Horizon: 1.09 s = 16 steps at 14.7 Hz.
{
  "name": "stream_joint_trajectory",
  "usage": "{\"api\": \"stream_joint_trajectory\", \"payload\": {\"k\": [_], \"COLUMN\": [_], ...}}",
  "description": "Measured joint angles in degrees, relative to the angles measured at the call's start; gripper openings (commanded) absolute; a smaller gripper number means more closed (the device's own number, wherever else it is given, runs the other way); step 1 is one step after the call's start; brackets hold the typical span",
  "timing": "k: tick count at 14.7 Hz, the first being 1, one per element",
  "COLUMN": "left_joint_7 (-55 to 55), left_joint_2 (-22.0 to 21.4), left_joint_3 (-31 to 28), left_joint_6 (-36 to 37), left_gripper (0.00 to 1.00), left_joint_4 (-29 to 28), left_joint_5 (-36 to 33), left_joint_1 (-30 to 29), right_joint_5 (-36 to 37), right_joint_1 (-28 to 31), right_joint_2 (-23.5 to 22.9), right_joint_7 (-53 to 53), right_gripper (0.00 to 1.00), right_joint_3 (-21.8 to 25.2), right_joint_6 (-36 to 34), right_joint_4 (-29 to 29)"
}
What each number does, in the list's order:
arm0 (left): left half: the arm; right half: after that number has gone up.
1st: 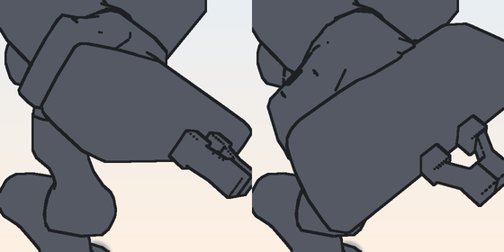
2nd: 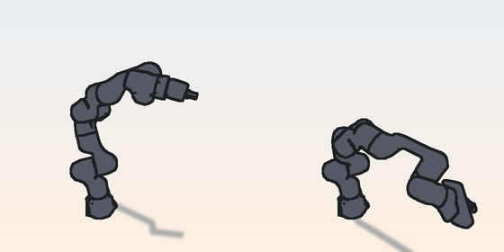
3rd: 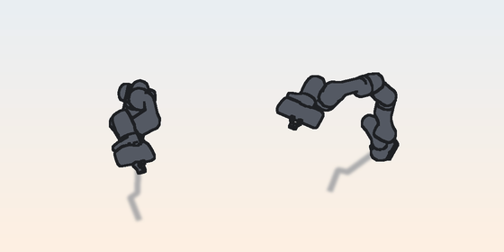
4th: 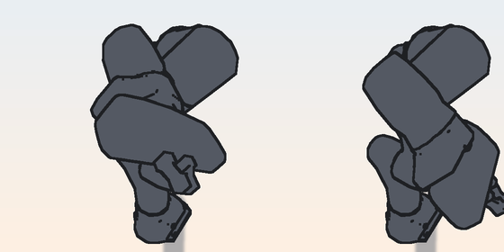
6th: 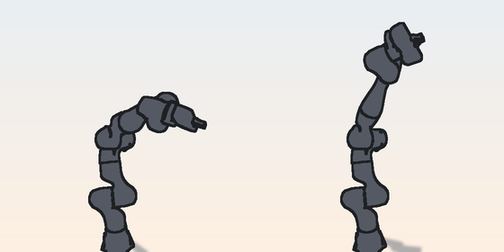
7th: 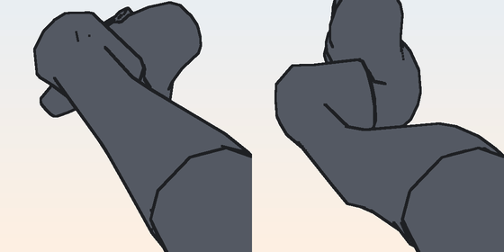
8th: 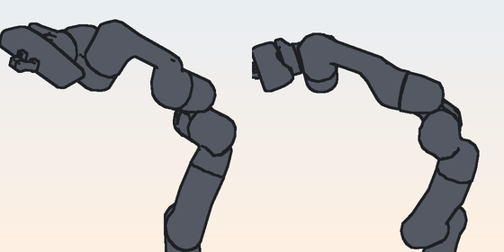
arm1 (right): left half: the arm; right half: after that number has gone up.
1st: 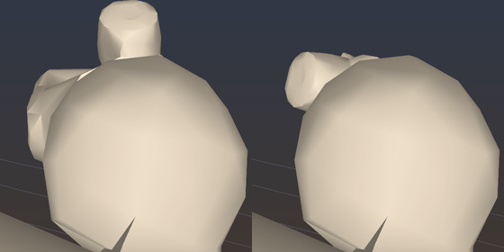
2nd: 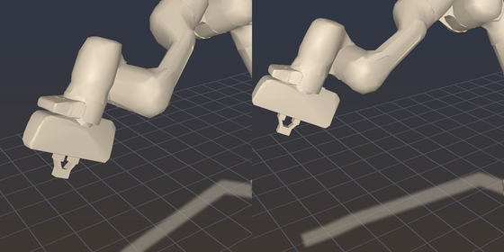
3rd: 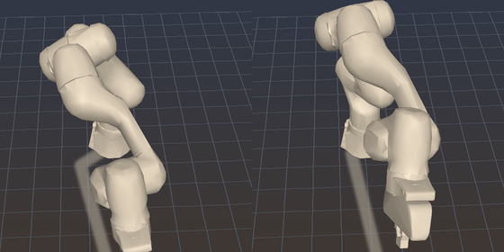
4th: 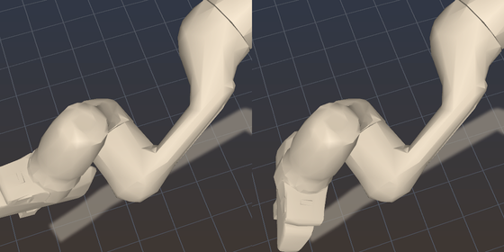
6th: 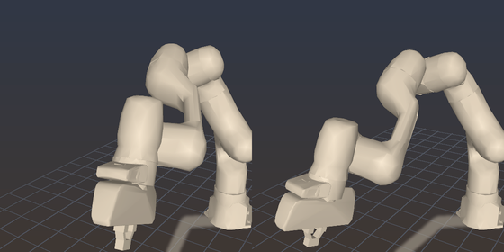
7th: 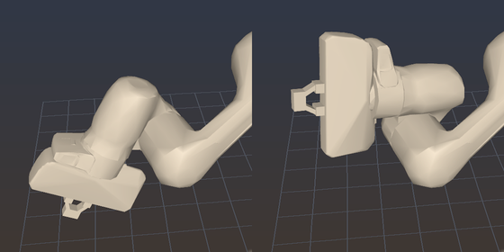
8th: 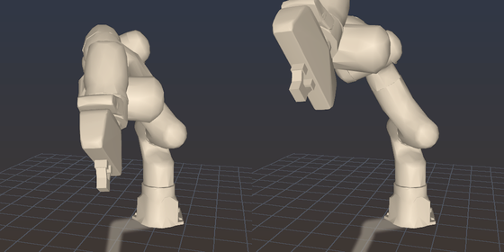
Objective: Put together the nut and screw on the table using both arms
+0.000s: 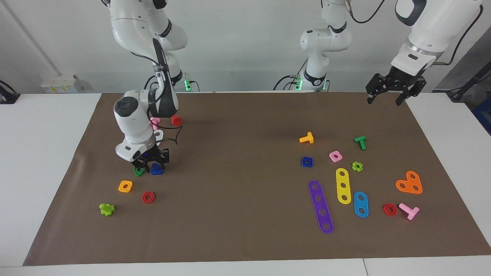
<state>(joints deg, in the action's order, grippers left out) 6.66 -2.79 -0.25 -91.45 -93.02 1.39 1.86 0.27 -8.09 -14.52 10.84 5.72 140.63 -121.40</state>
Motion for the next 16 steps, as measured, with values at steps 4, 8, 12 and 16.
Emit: {"api": "stream_joint_trajectory", "payload": {"k": [4,8,12,16], "left_joint_7": [0.00,0.00,0.00,0.00], "left_joint_2": [0.00,0.00,0.00,0.00], "left_joint_3": [0.00,0.00,0.00,0.00], "left_joint_6": [0.00,0.00,0.00,0.00], "left_gripper": [1.00,1.00,1.00,1.00], "left_joint_4": [0.00,0.00,0.00,0.00], "left_joint_5": [0.00,0.00,0.00,0.00], "left_joint_1": [0.00,0.00,0.00,0.00], "right_joint_5": [-0.02,-0.03,-0.04,-0.05], "right_joint_1": [0.01,0.01,0.01,0.01], "right_joint_2": [-0.06,-0.06,-0.05,-0.05], "right_joint_7": [0.01,0.01,0.01,0.02], "right_gripper": [0.46,0.33,0.00,0.00], "right_joint_3": [0.01,0.01,0.01,0.03], "right_joint_6": [0.00,0.00,0.01,0.04], "right_joint_4": [0.00,0.00,0.04,0.06]}}
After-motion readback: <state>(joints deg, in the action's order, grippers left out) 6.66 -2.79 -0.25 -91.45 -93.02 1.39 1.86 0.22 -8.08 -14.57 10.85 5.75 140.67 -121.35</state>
